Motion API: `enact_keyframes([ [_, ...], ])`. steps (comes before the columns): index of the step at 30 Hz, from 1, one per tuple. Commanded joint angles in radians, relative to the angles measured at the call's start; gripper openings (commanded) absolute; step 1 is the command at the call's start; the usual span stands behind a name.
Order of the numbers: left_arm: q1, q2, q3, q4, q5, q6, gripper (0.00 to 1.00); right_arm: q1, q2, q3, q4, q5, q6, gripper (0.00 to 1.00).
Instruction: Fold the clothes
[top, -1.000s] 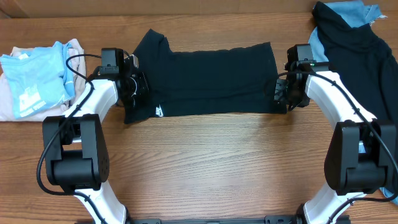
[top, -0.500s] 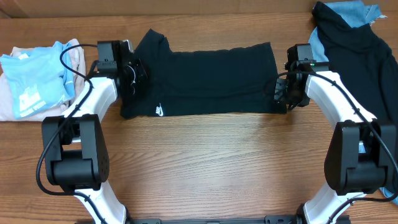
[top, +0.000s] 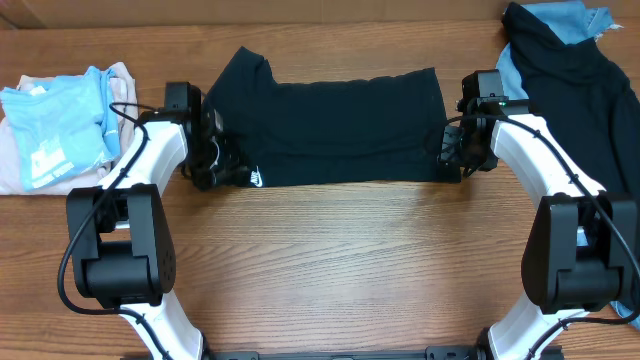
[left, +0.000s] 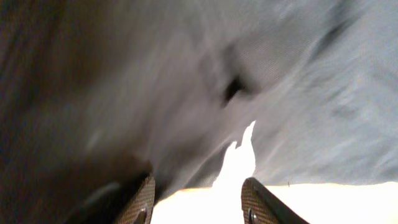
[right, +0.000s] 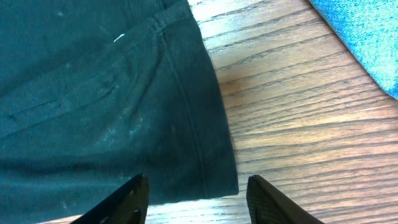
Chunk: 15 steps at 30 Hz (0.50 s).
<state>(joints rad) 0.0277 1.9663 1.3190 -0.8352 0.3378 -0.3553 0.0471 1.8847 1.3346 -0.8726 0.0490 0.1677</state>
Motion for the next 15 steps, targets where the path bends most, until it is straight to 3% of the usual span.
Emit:
enact_keyframes([
  [1,0.002,0.003,0.012,-0.064,-0.116,0.045,0.49,-0.003,0.006,-0.006,0.002,-0.006,-0.008,0.55],
  [9,0.004,0.003,0.012,-0.159,-0.235,0.05,0.51,-0.003,0.042,-0.006,0.001,-0.005,-0.008,0.56],
  [15,0.005,0.003,0.012,-0.203,-0.46,-0.064,0.52,-0.003,0.048,-0.006,-0.001,-0.005,-0.008,0.56],
])
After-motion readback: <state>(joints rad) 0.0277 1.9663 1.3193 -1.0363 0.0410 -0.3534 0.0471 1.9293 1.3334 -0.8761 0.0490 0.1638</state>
